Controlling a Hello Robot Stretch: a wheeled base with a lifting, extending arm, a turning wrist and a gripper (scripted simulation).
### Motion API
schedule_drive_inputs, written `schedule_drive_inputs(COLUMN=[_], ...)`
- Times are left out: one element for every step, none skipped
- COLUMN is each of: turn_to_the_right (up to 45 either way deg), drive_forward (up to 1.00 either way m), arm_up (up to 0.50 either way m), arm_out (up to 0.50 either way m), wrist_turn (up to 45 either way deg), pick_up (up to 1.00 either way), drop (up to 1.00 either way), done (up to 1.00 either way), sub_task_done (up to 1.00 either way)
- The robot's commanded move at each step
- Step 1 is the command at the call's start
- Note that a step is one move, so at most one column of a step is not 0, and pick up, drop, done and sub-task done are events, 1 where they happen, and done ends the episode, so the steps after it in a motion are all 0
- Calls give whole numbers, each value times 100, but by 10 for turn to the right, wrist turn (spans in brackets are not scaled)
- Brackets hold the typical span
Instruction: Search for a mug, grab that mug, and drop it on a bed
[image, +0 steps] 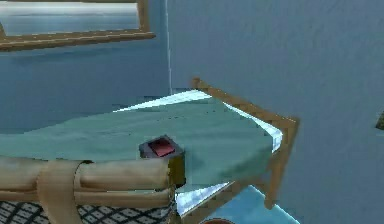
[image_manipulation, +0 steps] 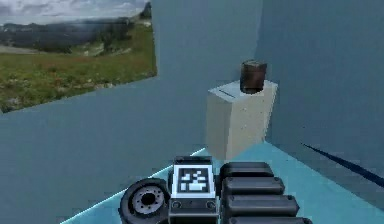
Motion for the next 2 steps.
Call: schedule_drive_inputs(turn_to_the_right=[-300, 450], drive_forward=[0, 0], arm_up=[0, 0], arm_out=[0, 0], wrist_turn=[0, 0], pick_up=[0, 0], drop=[0, 0], done=[0, 0], sub_task_done=[0, 0])
